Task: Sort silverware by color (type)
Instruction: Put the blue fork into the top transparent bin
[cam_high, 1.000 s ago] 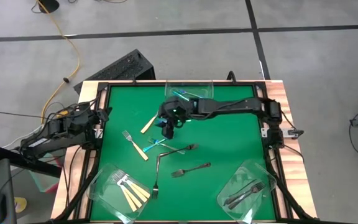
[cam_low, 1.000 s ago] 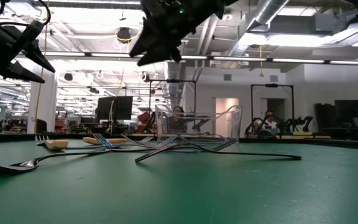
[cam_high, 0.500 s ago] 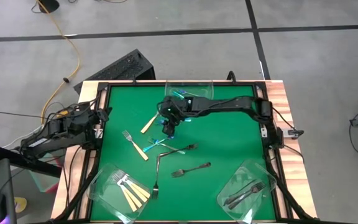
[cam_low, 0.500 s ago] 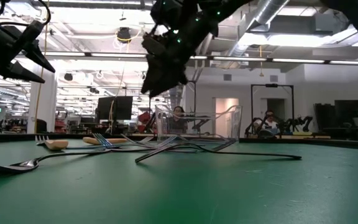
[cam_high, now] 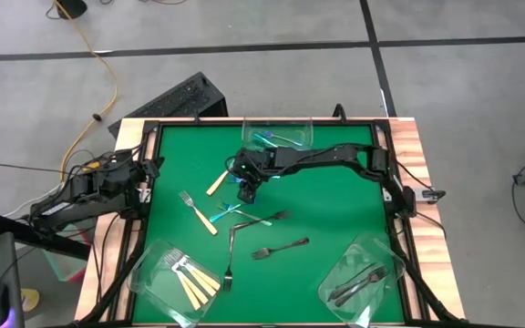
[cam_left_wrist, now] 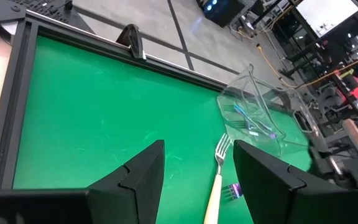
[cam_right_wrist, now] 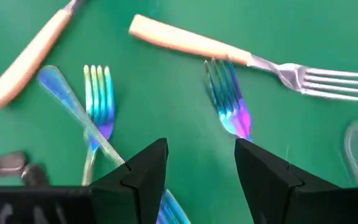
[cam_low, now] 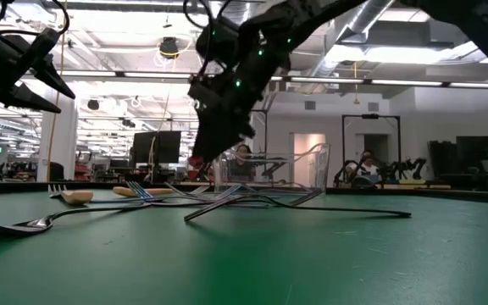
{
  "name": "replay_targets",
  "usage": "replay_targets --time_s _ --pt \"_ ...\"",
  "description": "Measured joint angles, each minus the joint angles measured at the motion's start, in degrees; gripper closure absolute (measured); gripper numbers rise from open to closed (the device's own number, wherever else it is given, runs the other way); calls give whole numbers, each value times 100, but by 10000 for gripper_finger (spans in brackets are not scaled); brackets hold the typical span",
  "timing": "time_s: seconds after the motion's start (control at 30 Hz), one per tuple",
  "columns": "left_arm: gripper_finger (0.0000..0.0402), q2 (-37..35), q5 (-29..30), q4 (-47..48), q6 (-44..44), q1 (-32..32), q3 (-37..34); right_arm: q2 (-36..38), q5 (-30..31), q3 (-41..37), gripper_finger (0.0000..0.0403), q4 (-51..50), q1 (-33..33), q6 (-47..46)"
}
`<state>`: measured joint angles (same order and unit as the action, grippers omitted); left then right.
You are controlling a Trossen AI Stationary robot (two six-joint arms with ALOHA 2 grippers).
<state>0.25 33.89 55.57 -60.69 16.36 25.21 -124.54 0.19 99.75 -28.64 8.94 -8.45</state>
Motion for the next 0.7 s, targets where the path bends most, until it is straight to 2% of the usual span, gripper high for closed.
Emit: replay_targets --time_s 0.07,0.33,0.7 --pt "226 0 2 0 0 0 0 -152 4 26 194 260 38 100" --pt "226 0 19 0 2 0 0 -385 -5 -7 194 -65 145 107" --pt "226 0 20 2 2 0 0 -630 -6 11 194 -6 173 135"
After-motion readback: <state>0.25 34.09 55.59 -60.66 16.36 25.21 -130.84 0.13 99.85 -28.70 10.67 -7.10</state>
